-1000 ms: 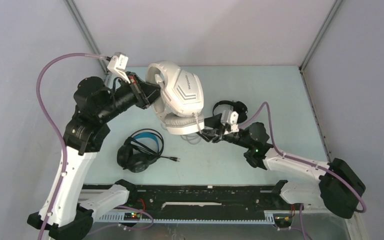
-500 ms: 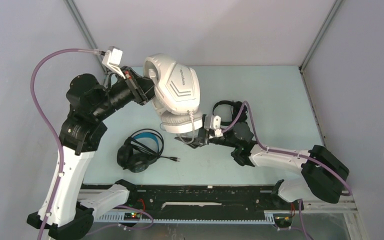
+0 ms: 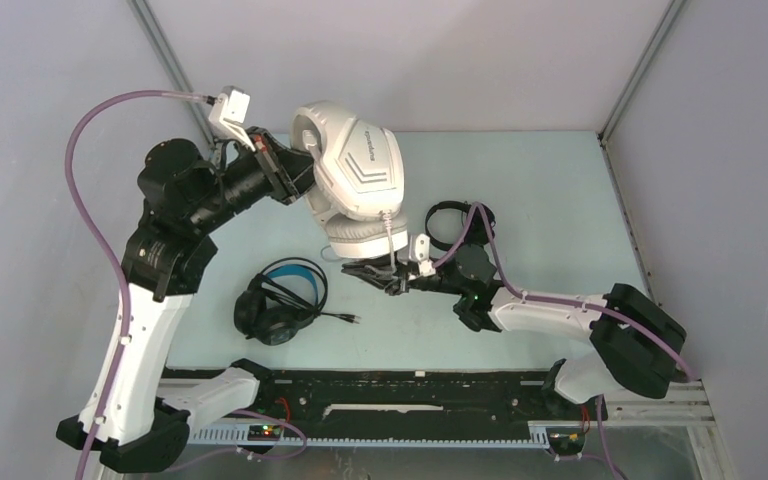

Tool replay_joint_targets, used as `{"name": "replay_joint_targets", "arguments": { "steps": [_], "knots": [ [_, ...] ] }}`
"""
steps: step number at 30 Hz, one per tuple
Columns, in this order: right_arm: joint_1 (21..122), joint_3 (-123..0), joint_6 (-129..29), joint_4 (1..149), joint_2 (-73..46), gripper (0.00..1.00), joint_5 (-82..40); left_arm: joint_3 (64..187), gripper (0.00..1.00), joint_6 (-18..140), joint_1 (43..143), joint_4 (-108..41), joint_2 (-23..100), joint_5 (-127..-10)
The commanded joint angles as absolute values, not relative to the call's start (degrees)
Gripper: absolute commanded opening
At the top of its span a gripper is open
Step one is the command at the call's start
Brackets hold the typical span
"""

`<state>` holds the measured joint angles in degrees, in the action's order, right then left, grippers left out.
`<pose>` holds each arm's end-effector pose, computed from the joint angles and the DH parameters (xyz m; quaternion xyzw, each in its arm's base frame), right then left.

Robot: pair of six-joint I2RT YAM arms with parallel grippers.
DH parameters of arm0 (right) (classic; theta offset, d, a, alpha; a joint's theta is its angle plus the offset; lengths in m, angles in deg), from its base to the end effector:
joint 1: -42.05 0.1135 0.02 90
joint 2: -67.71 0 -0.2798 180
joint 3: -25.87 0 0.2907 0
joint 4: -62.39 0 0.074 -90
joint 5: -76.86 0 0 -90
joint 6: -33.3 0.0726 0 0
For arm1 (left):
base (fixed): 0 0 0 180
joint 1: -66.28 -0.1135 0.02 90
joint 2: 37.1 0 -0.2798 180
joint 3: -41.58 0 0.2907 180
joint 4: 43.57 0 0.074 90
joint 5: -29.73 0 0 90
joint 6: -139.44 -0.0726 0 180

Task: Wrap the headphones
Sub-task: Wrap the headphones cable around the headphones.

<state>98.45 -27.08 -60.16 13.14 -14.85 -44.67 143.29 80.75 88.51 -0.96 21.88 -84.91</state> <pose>0.1701 0.3246 0.2930 -0.4691 0.3697 0.4907 0.6344 0.2008 -0.1148 0.5508 0.0959 0.6999 -0.4460 0.5495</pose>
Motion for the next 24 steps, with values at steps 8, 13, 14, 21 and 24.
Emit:
{"name": "replay_joint_targets", "arguments": {
  "steps": [8, 13, 14, 21, 24],
  "knots": [
    [91.11, -23.27, -59.01, 15.99, -3.62, 0.00, -40.66, 157.33, 0.00, 64.58, 87.02, 16.24, 25.14, -85.64],
    [88.33, -23.09, -59.69, 18.87, -0.86, 0.00, -40.64, 155.51, 0.00, 57.71, 87.02, 21.05, 25.98, -95.23],
    [87.88, -23.14, -59.64, 18.84, -0.89, 0.00, -40.76, 154.58, 0.00, 57.07, 87.02, 21.11, 25.67, -96.13],
    [85.11, -23.56, -58.75, 16.89, -2.93, 0.00, -41.06, 150.25, 0.00, 57.00, 87.97, 21.17, 25.52, -100.03],
    [84.17, -24.20, -58.53, 16.55, -4.51, 0.00, -41.60, 148.36, 0.00, 56.89, 89.93, 20.85, 25.40, -100.98]
  ]
}}
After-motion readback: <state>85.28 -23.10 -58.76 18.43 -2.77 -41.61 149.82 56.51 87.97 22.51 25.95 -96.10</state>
